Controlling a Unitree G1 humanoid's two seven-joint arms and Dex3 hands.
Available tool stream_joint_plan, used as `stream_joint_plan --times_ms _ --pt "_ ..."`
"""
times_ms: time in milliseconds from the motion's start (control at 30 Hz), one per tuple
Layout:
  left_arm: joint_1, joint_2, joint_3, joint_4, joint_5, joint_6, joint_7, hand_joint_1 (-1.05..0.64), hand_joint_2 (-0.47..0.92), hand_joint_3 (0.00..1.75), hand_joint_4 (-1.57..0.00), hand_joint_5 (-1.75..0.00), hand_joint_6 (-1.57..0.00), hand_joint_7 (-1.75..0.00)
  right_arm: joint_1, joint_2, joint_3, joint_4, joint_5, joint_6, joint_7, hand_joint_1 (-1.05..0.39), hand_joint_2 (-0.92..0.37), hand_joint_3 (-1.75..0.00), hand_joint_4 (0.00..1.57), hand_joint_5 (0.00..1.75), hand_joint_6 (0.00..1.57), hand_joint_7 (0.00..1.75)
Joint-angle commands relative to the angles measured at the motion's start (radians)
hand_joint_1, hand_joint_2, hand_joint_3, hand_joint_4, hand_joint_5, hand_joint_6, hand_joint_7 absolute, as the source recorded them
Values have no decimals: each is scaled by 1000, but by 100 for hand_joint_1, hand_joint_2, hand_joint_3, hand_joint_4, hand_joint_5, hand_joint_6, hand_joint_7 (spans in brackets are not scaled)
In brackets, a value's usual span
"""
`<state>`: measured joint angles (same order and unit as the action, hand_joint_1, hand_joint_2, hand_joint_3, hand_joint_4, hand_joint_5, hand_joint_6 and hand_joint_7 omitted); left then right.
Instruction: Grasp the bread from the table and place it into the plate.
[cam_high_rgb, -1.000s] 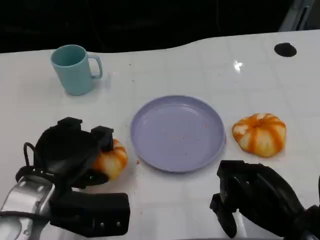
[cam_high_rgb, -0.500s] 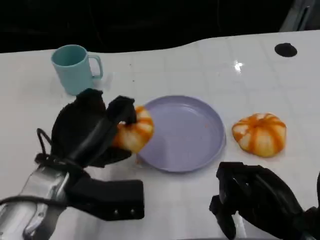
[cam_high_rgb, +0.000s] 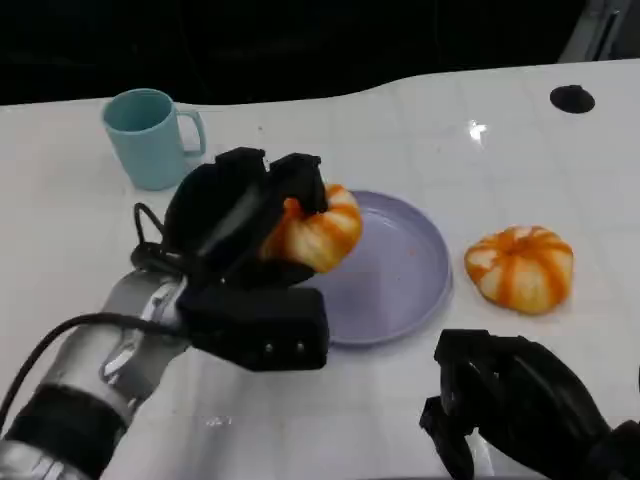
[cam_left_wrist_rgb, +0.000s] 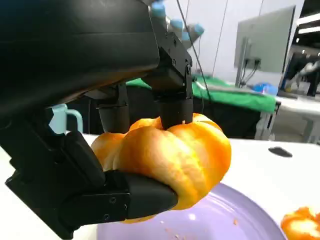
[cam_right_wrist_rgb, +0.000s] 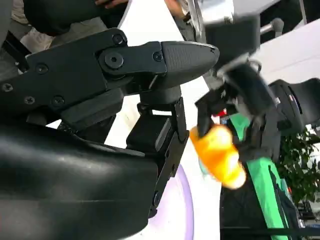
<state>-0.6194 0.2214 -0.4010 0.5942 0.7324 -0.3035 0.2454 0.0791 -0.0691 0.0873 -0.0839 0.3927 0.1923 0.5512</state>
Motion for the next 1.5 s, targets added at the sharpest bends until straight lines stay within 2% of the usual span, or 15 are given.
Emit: stream_joint_plan --times_ms 33,300,333,367,400,433,467,500,533,633,700,867,1133,1400,1500 --pt "-79 -32 -20 136 -13 -27 13 -19 39 122 -93 -175 -75 -174 10 -10 -10 -14 14 -14 16 -91 -92 -34 127 159 108 151" --pt "-177 -100 -44 331 -32 -52 4 -21 46 121 -92 -175 -73 -169 17 -8 -9 -22 15 -6 6 -91 -92 -33 129 157 110 151" --pt "-184 -104 -45 344 -37 -52 -14 -21 47 119 -90 -175 -74 -154 17 -7 -9 -23 14 -7 4 -91 -92 -33 129 157 110 151" --pt "-187 -106 -44 351 -47 -53 -40 -22 51 108 -83 -175 -78 -124 17 -7 -8 -22 13 -8 4 -91 -92 -33 129 157 110 150" --pt "-189 -106 -44 356 -56 -55 -65 -24 63 81 -73 -164 -80 -77 17 -6 -8 -22 12 -9 3 -91 -92 -33 129 157 110 150" --pt "-191 -104 -45 359 -63 -59 -84 -25 72 63 -68 -155 -84 -49 17 -6 -8 -22 11 -9 1 -91 -92 -33 129 157 110 150" --pt "-193 -97 -54 360 -61 -62 -107 -27 80 48 -64 -142 -85 -30 16 -5 -8 -23 12 -6 -2 -91 -92 -33 130 157 110 150" --pt "-195 -92 -62 360 -58 -64 -124 -32 87 32 -58 -104 -76 -12 16 -5 -8 -24 13 -3 -4 -91 -92 -33 130 157 111 150" --pt "-196 -86 -69 358 -57 -68 -142 -34 89 27 -57 -86 -72 -7 16 -4 -8 -23 15 -4 -3 -91 -92 -33 130 157 111 150" --pt "-189 -75 -74 333 -68 -55 -211 -48 92 16 -39 -54 -46 -1 16 -5 -5 -21 6 -17 -3 -91 -92 -35 130 157 111 150" --pt "-184 -67 -74 312 -74 -41 -262 -59 92 16 -27 -44 -33 0 16 -7 -4 -22 4 -19 -2 -91 -92 -35 130 157 111 151" --pt "-169 -36 -99 247 -60 -17 -333 -77 92 25 -8 -35 -20 0 18 -7 -3 -23 6 -20 0 -91 -92 -36 130 158 110 151" --pt "-121 12 -100 150 -70 -26 -343 -80 92 30 -8 -37 -24 -3 20 -5 -2 -37 10 -3 -20 -91 -92 -35 130 159 111 151" --pt "35 32 19 -31 -283 -73 -413 -73 92 25 -19 -48 -34 -7 23 -6 4 -46 7 -1 -28 -92 -92 -34 129 160 111 150" --pt "116 15 84 -134 -450 -17 -526 -61 92 24 -17 -72 -42 -8 23 -6 5 -46 6 -5 -27 -91 -92 -35 128 160 110 150"
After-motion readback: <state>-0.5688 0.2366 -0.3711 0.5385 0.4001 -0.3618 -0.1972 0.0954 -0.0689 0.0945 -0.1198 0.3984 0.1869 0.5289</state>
